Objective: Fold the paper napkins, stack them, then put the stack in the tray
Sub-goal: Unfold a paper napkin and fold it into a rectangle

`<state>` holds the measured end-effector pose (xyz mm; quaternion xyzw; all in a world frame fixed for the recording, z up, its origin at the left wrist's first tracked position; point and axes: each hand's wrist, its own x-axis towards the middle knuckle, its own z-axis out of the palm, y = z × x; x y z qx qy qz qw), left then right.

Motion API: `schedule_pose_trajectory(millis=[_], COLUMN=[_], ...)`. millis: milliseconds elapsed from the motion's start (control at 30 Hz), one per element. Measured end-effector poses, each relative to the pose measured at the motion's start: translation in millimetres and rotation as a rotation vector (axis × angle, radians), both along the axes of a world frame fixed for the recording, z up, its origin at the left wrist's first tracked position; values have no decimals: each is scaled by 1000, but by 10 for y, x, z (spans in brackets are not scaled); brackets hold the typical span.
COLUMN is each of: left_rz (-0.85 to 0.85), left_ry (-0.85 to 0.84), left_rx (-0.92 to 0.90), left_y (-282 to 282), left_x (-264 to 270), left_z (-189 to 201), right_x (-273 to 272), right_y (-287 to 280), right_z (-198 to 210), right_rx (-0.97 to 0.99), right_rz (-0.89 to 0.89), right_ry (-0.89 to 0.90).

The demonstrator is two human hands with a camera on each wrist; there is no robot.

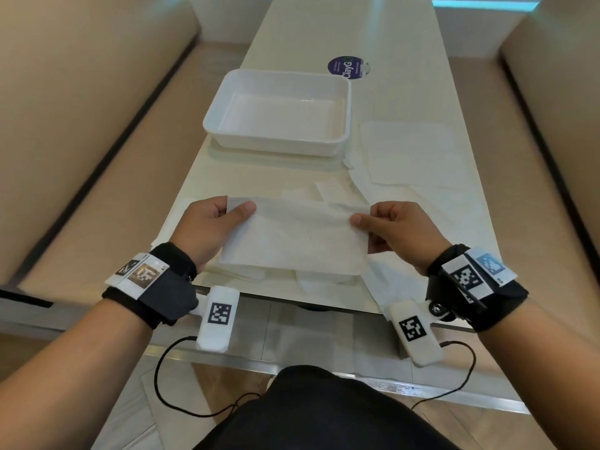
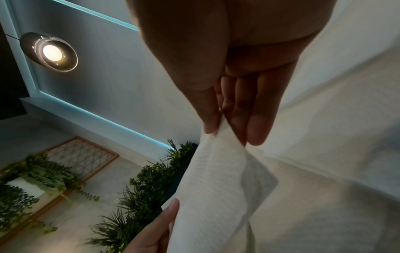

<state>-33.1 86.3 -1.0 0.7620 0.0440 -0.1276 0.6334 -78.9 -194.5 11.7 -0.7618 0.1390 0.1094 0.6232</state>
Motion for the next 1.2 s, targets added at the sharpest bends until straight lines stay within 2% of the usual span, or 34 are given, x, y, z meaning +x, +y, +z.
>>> schedule_pose_trajectory(millis=[233,433,533,667,767,1067,1200], left_rz=[9,-20,8,-12,-22,-1,8], left_ry=[51,222,166,37,-12,-56,-48], left_rx=[109,86,168,425,522,582,503], left_y=[474,850,961,1023,1046,1090,1135], left_x=[83,282,390,483,548,693,690], left_z=[-40,-5,-26,-175,-292,-421,-426], right_x=[136,327,390,431,453,499,500], right_y=[423,833,983,1108,1142,1194,1178], right_z=[-137,-210,-266,-348,-387,-413,-424], right_rx=[-38,-150,-174,-281,-298,-206,-201], right_rz=[82,154,156,190,183,153,143], right_ry=[75,110,134,144,167,203,177])
